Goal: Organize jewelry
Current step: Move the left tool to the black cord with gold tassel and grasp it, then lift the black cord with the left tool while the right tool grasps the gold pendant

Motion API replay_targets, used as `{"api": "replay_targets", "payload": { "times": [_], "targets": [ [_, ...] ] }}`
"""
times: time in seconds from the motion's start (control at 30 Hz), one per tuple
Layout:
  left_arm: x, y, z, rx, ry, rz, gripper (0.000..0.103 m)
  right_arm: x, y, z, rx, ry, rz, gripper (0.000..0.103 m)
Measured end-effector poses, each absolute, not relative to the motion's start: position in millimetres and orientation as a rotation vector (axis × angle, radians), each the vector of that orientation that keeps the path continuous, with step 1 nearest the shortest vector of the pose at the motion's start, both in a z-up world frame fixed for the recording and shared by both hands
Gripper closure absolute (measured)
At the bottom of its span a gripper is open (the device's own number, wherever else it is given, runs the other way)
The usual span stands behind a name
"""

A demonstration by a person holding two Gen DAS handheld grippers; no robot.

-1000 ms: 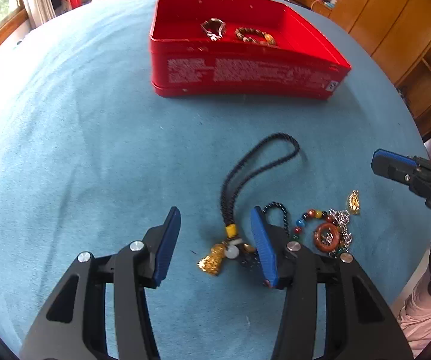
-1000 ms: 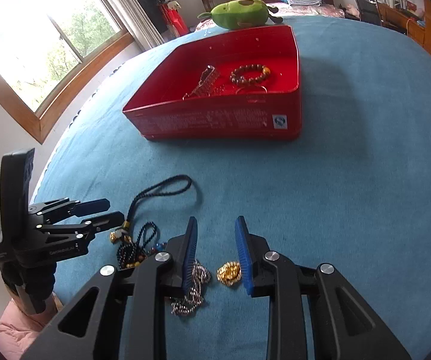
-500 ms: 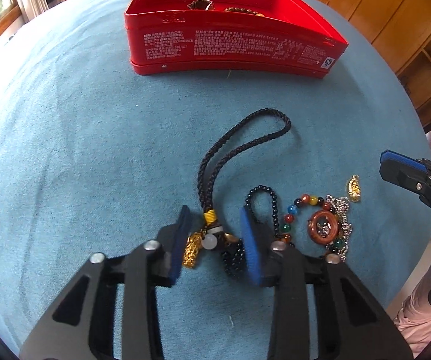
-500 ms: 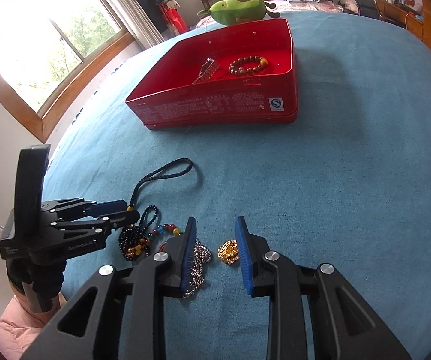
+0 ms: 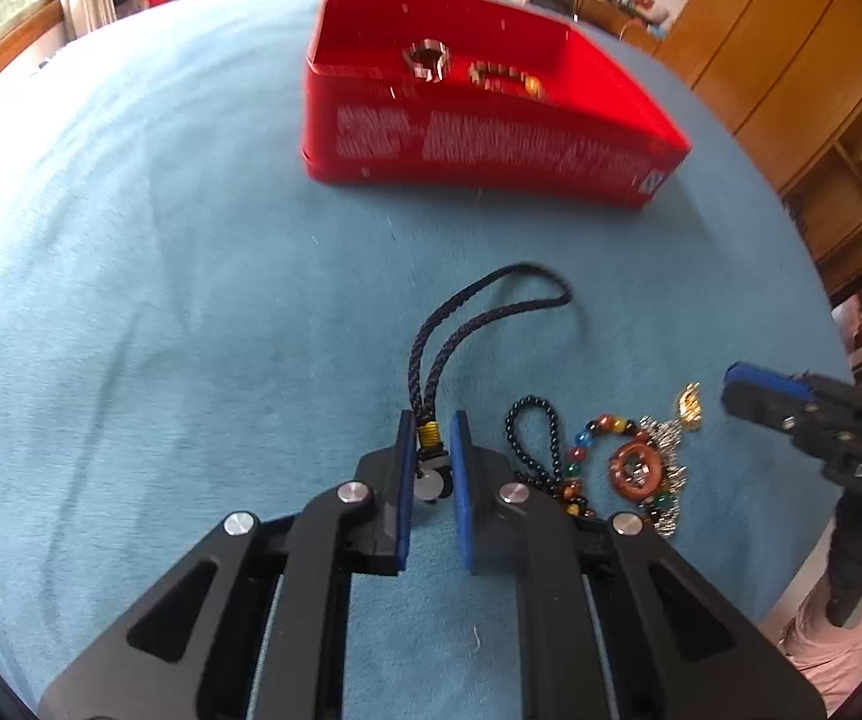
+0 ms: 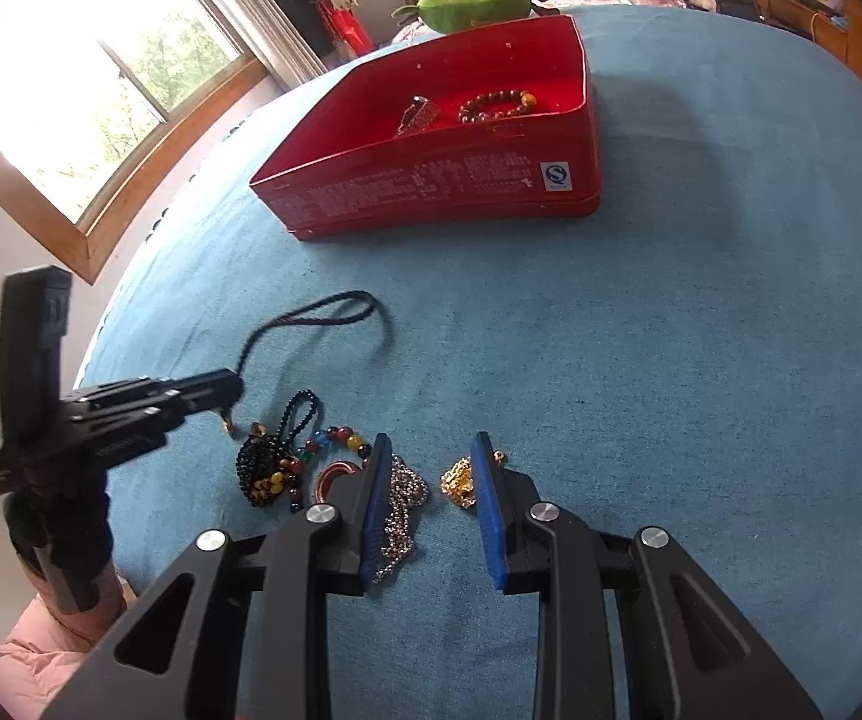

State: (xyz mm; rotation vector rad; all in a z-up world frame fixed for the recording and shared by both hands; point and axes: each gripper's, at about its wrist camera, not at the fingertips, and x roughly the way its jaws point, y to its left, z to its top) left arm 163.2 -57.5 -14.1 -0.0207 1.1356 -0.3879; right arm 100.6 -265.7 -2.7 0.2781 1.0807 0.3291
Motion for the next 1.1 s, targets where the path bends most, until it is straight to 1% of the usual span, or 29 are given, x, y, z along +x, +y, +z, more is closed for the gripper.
{"api": "replay_targets", "payload": {
  "times": [0.13,0.33,0.57,0.77,0.87,0.93,1.0,1.1],
  "targets": [
    [149,-33,3,-0.060,1.080,-0.382,0.093,97,-267,-4,0.279,1.085,0.318,0.076],
    [136,-16,20,-0.098,1.040,-0.370,0.094,95,-270,-8,0.278,1.104,0.294,0.076],
    [127,-5,25,-0.145,1.031,-0.374,0.094,99,-270,-20,0.289,1.145,0.272,0.076],
    [124,11,34,-0.179,0.974,-0.349,0.094,104,-270,-30,0.294,1.174,0.253,0.075],
    [122,17,39,-0.186,0.951,-0.338,0.097,107,-266,-31,0.282,1.171,0.248,0.074],
    [123,17,38,-0.190,0.953,-0.343,0.097,109,-262,-31,0.273,1.169,0.249,0.074],
    [125,17,36,-0.191,0.957,-0.348,0.097,110,-257,-31,0.249,1.163,0.251,0.082],
    [128,14,31,-0.188,0.973,-0.357,0.097,110,-253,-32,0.239,1.157,0.255,0.086]
  ]
}}
